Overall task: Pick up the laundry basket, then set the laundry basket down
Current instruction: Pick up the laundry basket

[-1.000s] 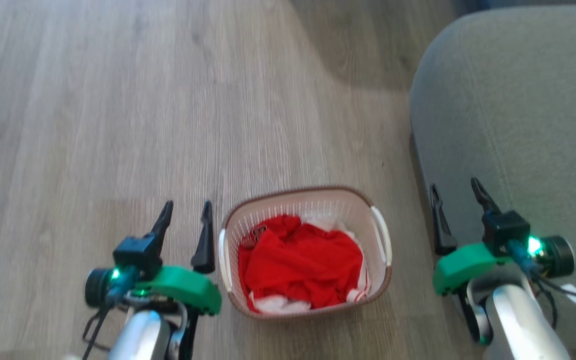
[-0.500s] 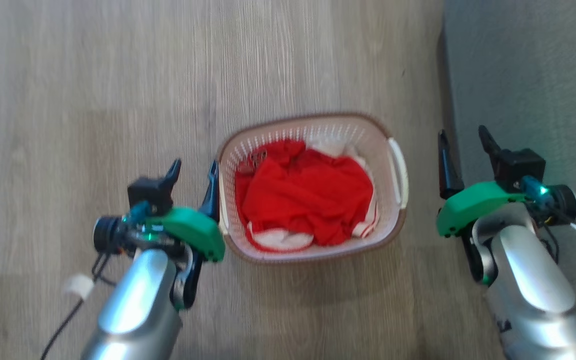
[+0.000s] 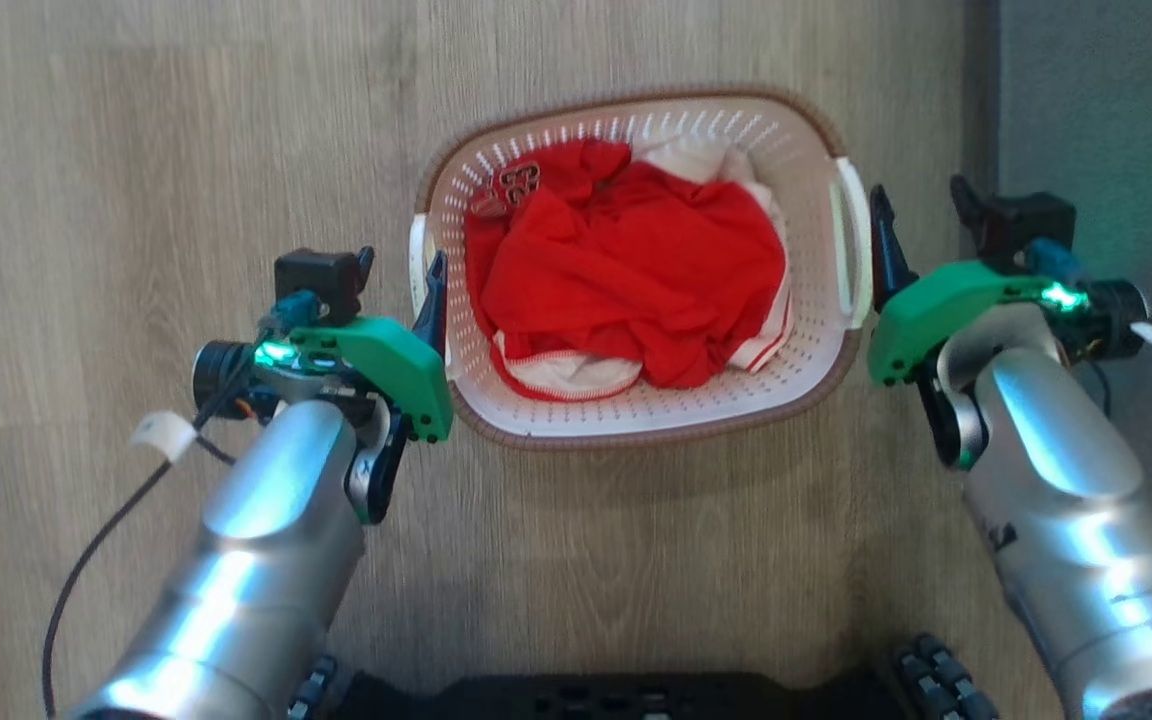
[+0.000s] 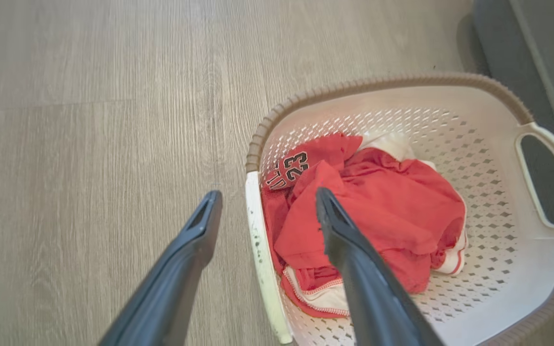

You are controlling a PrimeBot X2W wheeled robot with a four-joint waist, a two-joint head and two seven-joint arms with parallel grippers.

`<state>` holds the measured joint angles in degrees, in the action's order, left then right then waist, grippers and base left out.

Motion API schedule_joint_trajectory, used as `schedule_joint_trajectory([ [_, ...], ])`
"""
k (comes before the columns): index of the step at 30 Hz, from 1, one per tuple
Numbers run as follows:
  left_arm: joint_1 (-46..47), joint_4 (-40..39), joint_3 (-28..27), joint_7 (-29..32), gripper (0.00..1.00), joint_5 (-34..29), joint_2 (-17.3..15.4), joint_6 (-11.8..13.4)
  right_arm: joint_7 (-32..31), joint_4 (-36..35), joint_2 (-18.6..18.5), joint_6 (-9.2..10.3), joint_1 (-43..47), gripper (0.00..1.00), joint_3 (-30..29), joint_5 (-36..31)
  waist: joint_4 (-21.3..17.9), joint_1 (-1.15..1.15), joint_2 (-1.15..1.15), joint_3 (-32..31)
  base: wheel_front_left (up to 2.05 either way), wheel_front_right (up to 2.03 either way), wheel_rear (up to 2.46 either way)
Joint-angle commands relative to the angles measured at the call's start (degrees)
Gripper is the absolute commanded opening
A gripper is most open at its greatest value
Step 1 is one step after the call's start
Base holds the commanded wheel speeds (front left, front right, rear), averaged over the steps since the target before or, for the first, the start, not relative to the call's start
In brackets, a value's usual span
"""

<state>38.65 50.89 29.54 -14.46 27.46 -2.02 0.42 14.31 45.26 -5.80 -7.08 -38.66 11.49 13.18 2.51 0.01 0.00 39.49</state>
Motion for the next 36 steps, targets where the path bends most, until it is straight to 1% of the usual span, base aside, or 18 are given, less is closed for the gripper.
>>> schedule_joint_trajectory([
  [1, 1.1, 0.9, 0.0, -0.5, 1.0, 1.0, -0.9, -0.4, 0.7, 0.7, 0.2, -0.41, -0.3, 1.0, 1.6, 1.0, 0.5, -0.01, 0.0, 2.7, 0.0, 0.0, 0.0],
  [7, 5.4, 6.6, 4.5, -0.5, 1.0, 5.3, -0.9, -1.4, 0.7, 7.6, 0.5, -0.41, -5.3, 1.0, 4.6, 6.1, 1.2, -0.01, 0.0, 6.2, 0.0, 0.0, 0.0],
  [11, 7.7, 9.0, 8.1, -0.5, 1.0, 8.7, -0.9, -2.2, -0.2, 11.8, 0.1, -0.41, -8.3, 1.0, 7.5, 8.6, 1.6, -0.01, 0.0, 8.0, 0.0, 0.0, 0.0],
  [14, 9.2, 10.9, 11.4, -0.2, 1.0, 11.4, -0.9, -3.0, -1.2, 13.9, 0.1, -0.41, -10.2, 1.0, 9.6, 10.8, 1.8, -0.01, 0.0, 9.1, 0.0, 0.0, 0.0],
  [16, 9.7, 11.3, 12.5, 0.0, 1.0, 12.2, -0.9, -3.2, -1.6, 14.5, 0.0, -0.41, -10.8, 1.0, 10.5, 11.3, 1.8, -0.01, 0.0, 9.5, 0.0, 0.0, 0.0],
  [17, 10.4, 11.8, 14.1, 1.1, 1.0, 14.5, -0.9, -3.6, -2.4, 15.6, -0.2, -0.41, -11.8, 1.0, 12.3, 12.0, 1.8, -0.01, 0.0, 10.0, 0.0, 0.0, 0.0],
  [22, 12.8, 12.8, 18.4, 3.4, 1.0, 18.1, -0.9, -4.2, -4.5, 17.8, -0.4, -0.41, -13.9, 1.0, 15.4, 14.9, 1.9, -0.01, 0.0, 11.4, 0.0, 0.0, 0.0],
  [26, 14.3, 13.6, 21.4, 5.7, 1.0, 20.5, -0.9, -4.3, -6.1, 19.6, -0.6, -0.41, -15.4, 1.0, 17.1, 16.6, 1.8, -0.01, 0.0, 12.3, 0.0, 0.0, 0.0],
  [31, 15.8, 13.9, 24.6, 9.6, 1.0, 23.5, -0.9, -4.5, -6.6, 21.2, -0.8, -0.41, -17.0, 1.0, 18.8, 18.0, 2.0, -0.01, 0.0, 13.4, 0.0, 0.0, 0.0],
  [36, 17.1, 13.8, 27.4, 11.2, 1.0, 25.8, -0.9, -3.2, -6.8, 22.1, -0.7, -0.41, -17.9, 1.0, 20.5, 19.3, 2.1, -0.01, 0.0, 14.2, 0.0, 0.0, 0.0],
])
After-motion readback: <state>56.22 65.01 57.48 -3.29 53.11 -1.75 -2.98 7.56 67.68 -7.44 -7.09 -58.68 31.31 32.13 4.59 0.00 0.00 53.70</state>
